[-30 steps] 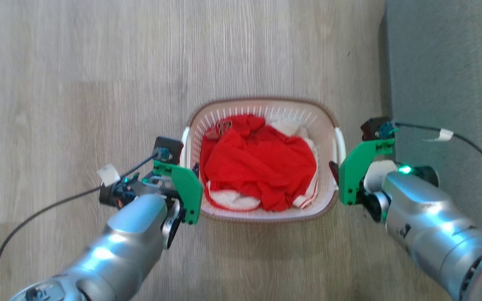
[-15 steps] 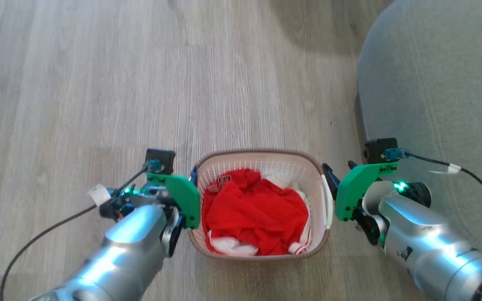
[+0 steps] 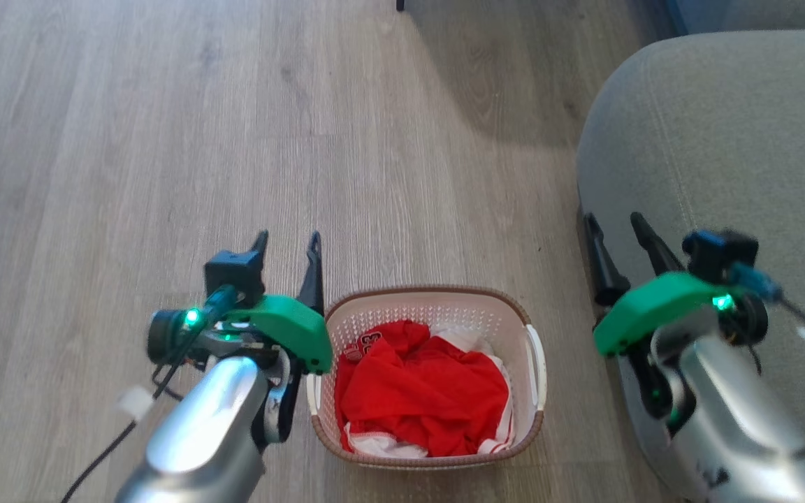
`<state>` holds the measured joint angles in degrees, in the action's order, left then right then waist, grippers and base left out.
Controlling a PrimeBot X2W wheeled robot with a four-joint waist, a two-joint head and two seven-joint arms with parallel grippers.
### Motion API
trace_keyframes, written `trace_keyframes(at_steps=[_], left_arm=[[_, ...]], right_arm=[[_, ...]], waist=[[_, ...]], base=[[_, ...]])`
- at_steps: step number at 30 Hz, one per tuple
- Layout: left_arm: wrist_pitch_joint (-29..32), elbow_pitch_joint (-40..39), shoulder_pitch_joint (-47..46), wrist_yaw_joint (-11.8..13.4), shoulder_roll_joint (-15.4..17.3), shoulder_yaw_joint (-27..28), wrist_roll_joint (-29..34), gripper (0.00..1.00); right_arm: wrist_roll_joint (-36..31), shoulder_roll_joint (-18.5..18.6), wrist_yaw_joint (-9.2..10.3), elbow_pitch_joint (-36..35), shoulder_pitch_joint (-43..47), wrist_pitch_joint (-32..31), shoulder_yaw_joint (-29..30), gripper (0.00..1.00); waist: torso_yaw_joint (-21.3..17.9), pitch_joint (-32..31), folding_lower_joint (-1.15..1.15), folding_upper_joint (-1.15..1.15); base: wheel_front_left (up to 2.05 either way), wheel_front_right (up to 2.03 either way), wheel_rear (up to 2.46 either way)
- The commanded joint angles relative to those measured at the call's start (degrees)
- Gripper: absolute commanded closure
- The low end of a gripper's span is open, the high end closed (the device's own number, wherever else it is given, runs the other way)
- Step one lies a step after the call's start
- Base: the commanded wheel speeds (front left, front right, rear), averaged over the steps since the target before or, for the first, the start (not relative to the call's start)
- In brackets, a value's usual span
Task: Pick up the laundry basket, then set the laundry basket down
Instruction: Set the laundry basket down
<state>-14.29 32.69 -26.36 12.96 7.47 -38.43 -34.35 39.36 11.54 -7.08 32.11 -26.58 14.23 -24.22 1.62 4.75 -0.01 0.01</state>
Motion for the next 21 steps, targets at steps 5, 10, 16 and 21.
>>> trace_keyframes(at_steps=[5, 10, 16, 21], left_arm=[[-0.7, -15.9, 6.8, -0.5, -1.0, 13.7, 12.4, 0.0], [-0.7, -23.1, 11.9, -2.0, -2.9, 18.5, 18.6, 0.0], [-0.7, -26.7, 18.3, -5.1, -4.4, 21.8, 21.8, 0.0], [-0.7, -25.9, 20.7, -5.5, -4.6, 22.5, 22.4, 0.0]], right_arm=[[-13.0, -5.5, -0.41, -16.9, 8.9, 0.8, 11.4, 0.0], [-17.8, -6.7, -0.41, -24.1, 13.5, 0.8, 13.8, 0.0], [-21.1, -7.8, -0.41, -29.1, 19.4, 0.8, 16.8, 0.0], [-23.0, -8.3, -0.41, -28.8, 22.8, 0.8, 17.3, 0.0]], waist=[[0.0, -1.5, 0.01, -0.01], [0.2, -1.8, 0.01, -0.01], [0.4, -2.3, 0.01, -0.01], [0.4, -2.6, 0.01, -0.01]], base=[[0.0, 0.0, 0.0], [0.0, 0.0, 0.0], [0.0, 0.0, 0.0], [0.0, 0.0, 0.0]])
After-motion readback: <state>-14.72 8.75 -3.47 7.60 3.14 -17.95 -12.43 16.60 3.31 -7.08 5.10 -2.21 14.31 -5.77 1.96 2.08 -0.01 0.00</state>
